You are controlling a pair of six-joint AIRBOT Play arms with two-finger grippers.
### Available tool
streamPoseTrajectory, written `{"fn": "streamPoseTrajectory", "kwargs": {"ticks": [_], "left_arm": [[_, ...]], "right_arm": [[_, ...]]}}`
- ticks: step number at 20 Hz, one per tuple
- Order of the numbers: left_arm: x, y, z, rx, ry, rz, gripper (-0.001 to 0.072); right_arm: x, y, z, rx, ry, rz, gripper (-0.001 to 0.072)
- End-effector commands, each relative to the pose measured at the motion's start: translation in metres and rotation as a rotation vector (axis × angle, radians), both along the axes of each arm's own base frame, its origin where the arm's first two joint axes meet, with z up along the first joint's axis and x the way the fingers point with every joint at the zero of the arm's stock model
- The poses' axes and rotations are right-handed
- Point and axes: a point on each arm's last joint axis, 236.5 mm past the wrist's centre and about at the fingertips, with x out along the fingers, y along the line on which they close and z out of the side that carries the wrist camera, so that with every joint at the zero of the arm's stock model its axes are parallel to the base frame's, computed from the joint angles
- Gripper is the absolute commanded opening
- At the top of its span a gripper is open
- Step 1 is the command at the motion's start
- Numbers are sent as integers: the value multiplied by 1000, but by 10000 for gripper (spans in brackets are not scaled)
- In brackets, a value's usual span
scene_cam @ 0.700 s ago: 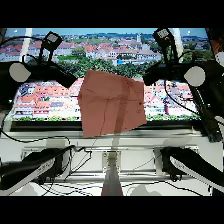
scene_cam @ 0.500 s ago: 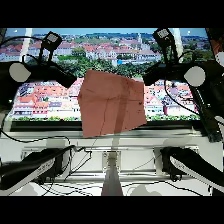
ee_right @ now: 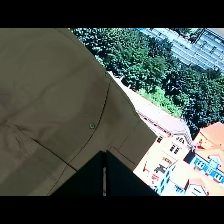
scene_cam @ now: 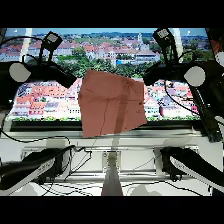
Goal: Fold the clothes and pants, and hang the long-sleeved shirts on hangers.
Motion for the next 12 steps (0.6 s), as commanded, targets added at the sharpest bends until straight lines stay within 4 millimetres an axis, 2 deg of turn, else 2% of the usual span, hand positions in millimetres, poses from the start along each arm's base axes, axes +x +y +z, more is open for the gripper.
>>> {"fn": "streamPoseTrajectory", "kwargs": {"ticks": [1,4,6,7,10,11,12], "left_arm": [[0,0,0,0,-1,0,689],[1,0,1,-1,-5,2,689],[17,0,12,-20,-83,25,688],[20,0,14,-25,-93,32,688],[13,0,8,-49,-36,67,685],[7,0,3,-71,13,101,666],[-1,3,-4,-60,59,109,565]], "right_arm": [[0,0,0,0,0,1,18],[0,0,0,0,0,1,17],[0,0,0,0,0,1,18],[0,0,0,0,0,1,18],[0,0,0,0,0,1,18],[0,0,0,0,0,1,17],[0,0,0,-1,0,1,17]]}}
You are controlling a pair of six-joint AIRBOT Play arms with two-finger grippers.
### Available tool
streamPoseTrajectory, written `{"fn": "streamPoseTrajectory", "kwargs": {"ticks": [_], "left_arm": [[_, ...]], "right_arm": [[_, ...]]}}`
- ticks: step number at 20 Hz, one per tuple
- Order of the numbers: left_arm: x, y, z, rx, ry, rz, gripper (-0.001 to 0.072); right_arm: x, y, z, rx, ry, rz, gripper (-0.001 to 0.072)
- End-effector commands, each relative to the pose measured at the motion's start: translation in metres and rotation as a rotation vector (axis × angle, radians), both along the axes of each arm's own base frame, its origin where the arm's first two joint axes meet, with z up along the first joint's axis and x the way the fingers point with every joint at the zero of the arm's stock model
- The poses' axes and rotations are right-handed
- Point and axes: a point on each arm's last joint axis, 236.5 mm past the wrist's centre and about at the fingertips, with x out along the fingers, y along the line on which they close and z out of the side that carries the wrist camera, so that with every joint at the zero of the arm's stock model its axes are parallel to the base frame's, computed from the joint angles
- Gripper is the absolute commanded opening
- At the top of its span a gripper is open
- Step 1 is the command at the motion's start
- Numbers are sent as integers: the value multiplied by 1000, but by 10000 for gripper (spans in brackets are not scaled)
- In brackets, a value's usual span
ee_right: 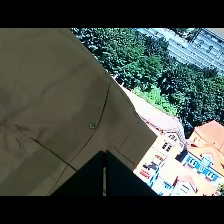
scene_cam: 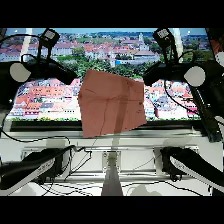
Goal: Fold the clothes and pants, and hang the long-sleeved shirts on hangers.
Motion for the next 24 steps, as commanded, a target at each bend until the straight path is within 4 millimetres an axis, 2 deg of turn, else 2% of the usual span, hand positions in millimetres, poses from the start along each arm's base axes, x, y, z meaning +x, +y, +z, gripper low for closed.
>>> {"fn": "streamPoseTrajectory", "kwargs": {"ticks": [1,2,3,6,8,11,12,13,14,16,17,18,19,20,22,24], "left_arm": [[-17,11,-19,34,115,39,442],[-26,23,-32,100,163,37,360],[-35,38,-46,162,215,42,335],[-65,64,-91,182,380,122,335],[-92,69,-128,124,510,191,335],[-149,58,-180,8,724,226,330],[-168,49,-192,-37,781,215,238],[-185,36,-199,-98,828,191,109],[-200,20,-203,-175,866,161,92],[-217,-10,-201,-319,903,115,92],[-222,-21,-199,-378,919,111,100],[-225,-27,-199,-416,936,118,231],[-229,-31,-200,-441,952,129,487],[-234,-31,-202,-442,967,138,605],[-240,-30,-206,-434,982,142,605],[-243,-30,-208,-434,992,145,604]], "right_arm": [[0,0,0,0,0,1,18],[0,0,0,1,0,1,17],[2,1,2,5,-12,-1,18],[31,7,37,73,-189,-25,18],[26,6,42,70,-186,-21,18],[24,-2,48,-38,-241,50,18],[24,-9,44,-115,-254,90,17],[25,-21,38,-194,-256,119,17],[27,-37,34,-247,-244,110,16],[27,-91,17,-315,-149,11,16],[23,-121,5,-332,-75,-52,15],[15,-152,-10,-337,15,-121,16],[4,-182,-27,-306,103,-209,15],[-5,-201,-45,-235,173,-283,16],[-30,-223,-86,-39,301,-423,16],[-56,-226,-125,141,413,-524,16]]}}
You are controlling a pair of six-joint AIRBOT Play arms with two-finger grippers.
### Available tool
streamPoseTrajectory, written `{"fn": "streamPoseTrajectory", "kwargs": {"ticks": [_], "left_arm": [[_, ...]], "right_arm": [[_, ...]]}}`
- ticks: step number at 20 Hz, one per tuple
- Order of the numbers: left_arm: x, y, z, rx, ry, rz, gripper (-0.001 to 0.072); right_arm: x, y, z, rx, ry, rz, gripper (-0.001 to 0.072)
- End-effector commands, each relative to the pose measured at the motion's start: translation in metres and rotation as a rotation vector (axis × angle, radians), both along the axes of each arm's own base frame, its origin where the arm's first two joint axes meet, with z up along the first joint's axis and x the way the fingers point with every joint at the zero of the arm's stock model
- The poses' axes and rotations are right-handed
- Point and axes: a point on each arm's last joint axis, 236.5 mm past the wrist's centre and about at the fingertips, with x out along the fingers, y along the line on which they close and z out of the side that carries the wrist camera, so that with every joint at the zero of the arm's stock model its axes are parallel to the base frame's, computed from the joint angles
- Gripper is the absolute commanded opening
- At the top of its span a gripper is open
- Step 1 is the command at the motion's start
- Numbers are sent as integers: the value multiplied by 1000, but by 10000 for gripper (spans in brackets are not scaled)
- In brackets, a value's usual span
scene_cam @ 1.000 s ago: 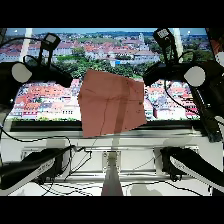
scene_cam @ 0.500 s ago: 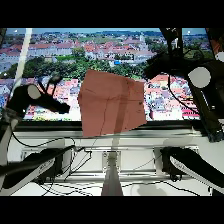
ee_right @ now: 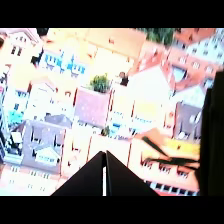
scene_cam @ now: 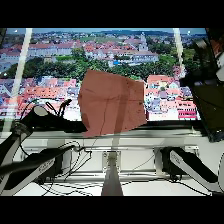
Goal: Fold the clothes and pants, and hang the long-sleeved shirts on hangers.
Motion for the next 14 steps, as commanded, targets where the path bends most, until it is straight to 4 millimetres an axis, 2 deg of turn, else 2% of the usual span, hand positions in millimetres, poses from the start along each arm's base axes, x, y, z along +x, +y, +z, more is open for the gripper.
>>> {"fn": "streamPoseTrajectory", "kwargs": {"ticks": [1,2,4,8,9,10,11,14], "left_arm": [[-7,-6,-2,-31,23,24,603],[-6,-5,-4,-25,18,30,573],[0,-3,-9,-11,-3,55,560],[12,-4,-10,-9,-36,96,543],[11,-4,-11,-5,-38,90,543],[10,-5,-11,-4,-38,79,543],[8,-7,-11,-2,-41,68,543],[6,-14,-14,12,-68,24,542]], "right_arm": [[-47,-5,-59,334,134,-242,17],[-57,4,-74,410,162,-284,35],[-74,26,-95,509,226,-323,300],[-107,68,-114,669,377,-326,351],[-116,78,-118,711,428,-325,434],[-121,85,-121,748,464,-337,562],[-124,91,-125,787,496,-376,624],[-123,102,-133,857,526,-432,616]]}}
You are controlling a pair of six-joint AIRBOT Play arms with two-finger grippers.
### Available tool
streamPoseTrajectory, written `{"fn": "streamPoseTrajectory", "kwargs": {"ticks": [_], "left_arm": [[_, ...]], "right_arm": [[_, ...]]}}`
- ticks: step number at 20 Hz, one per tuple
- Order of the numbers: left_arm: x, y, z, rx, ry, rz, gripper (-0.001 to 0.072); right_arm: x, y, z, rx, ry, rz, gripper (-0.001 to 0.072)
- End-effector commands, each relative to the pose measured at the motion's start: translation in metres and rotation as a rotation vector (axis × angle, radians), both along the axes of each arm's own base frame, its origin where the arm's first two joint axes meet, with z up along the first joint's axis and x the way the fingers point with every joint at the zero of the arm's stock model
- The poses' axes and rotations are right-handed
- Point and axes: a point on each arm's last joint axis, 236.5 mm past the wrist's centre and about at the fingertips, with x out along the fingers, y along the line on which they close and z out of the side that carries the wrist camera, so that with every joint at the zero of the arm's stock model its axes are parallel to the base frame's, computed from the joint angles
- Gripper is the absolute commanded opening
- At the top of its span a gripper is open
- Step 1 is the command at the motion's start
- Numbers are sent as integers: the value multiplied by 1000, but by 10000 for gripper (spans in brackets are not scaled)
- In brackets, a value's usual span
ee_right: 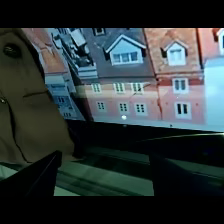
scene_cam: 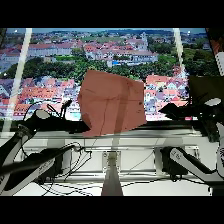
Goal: Fold the clothes and pants, and hang the long-sleeved shirts on hangers.
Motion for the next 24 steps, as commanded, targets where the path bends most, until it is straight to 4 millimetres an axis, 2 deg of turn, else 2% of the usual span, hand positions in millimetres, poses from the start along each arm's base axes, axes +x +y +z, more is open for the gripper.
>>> {"fn": "streamPoseTrajectory", "kwargs": {"ticks": [1,4,7,8,12,14,15,17,18,20,21,24], "left_arm": [[-1,-6,-5,25,-36,-43,543],[-3,-14,-8,42,-72,-84,543],[1,-14,-10,51,-83,-74,542],[1,-14,-10,52,-83,-73,542],[0,-14,-9,51,-82,-74,541],[0,-14,-9,51,-82,-74,538],[0,-14,-9,51,-82,-74,481],[0,-14,-9,51,-81,-75,268],[-1,-14,-9,49,-77,-77,245],[-7,-16,-7,38,-57,-93,179],[-10,-16,-6,33,-49,-101,10],[1,-19,2,24,-85,-115,17]], "right_arm": [[-7,21,-6,114,72,-54,616],[-18,44,-18,115,126,15,615],[-20,65,-33,63,129,95,613],[-19,71,-37,43,127,110,585],[-14,91,-43,12,91,158,369],[-19,99,-40,29,100,186,333],[-24,103,-39,40,110,205,283],[-29,110,-36,54,117,227,109],[-28,113,-35,60,105,238,17],[-22,119,-30,83,76,235,18],[-18,122,-25,100,51,244,17],[2,137,5,189,-41,285,17]]}}
